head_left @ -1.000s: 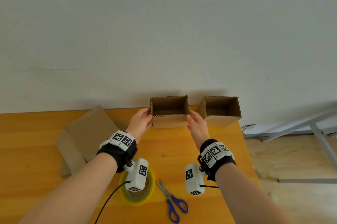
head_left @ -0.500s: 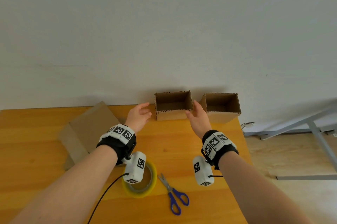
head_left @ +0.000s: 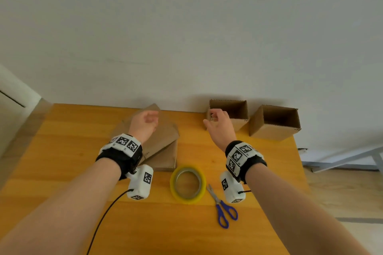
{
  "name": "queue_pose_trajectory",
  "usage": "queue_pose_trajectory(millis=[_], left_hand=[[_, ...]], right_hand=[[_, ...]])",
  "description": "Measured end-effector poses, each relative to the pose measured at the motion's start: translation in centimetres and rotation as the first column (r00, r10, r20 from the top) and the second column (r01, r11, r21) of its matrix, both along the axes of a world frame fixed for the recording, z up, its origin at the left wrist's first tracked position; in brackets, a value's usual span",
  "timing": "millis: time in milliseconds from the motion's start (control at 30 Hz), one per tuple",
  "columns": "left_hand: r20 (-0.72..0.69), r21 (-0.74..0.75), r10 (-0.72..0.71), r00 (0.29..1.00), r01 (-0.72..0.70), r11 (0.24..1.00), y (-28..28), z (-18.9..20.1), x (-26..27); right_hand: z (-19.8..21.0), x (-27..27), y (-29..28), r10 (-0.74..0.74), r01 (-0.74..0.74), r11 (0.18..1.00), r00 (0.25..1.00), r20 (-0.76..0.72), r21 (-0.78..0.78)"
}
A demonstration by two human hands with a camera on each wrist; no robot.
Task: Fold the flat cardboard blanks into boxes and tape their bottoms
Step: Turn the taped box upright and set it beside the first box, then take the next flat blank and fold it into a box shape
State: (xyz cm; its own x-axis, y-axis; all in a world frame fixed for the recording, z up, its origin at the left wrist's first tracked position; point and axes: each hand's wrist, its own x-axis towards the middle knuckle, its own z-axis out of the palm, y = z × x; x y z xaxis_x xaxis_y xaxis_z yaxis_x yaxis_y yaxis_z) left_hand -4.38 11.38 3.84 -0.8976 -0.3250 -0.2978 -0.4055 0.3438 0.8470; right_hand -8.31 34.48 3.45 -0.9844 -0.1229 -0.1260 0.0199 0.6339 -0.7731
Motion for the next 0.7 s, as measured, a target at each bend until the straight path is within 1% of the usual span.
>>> queue_pose_trajectory(millis=[100, 300, 467, 533, 600, 700], left_hand=[[0.023, -0.037, 0.0, 1.0, 0.001, 0.999, -2.7, -0.6, 1.5], [0.07, -0.065, 0.081, 0.994, -0.076, 0.995, -6.7, -2.1, 4.1], [0.179, -0.124, 0.146, 0.973, -0.124, 0.984, -9.0, -4.6, 6.2], [0.248, -0.097, 0.161, 0.955, -0.141, 0.985, -9.6, -5.7, 6.7], [0.292, -0.03, 0.157, 0.943, -0.155, 0.988, -10.0, -6.9, 6.9], [0.343, 0.059, 0.181, 0.922, -0.213, 0.975, -10.4, -8.1, 6.8]], right_hand=[[-0.9, 0.9, -2.8, 0.065, -0.067, 0.997, 0.997, 0.051, 0.037], [-2.8, 1.8, -7.3, 0.13, -0.14, 0.987, 0.984, 0.121, 0.075], [-4.1, 1.4, -10.2, 0.144, -0.167, 0.98, 0.972, 0.183, 0.112], [-4.4, 1.0, -11.1, 0.134, -0.165, 0.98, 0.963, 0.232, 0.116], [-4.8, 0.6, -11.9, 0.118, -0.152, 0.982, 0.955, 0.272, 0.109], [-5.3, 0.0, -12.9, 0.076, -0.11, 0.989, 0.949, 0.307, 0.094]])
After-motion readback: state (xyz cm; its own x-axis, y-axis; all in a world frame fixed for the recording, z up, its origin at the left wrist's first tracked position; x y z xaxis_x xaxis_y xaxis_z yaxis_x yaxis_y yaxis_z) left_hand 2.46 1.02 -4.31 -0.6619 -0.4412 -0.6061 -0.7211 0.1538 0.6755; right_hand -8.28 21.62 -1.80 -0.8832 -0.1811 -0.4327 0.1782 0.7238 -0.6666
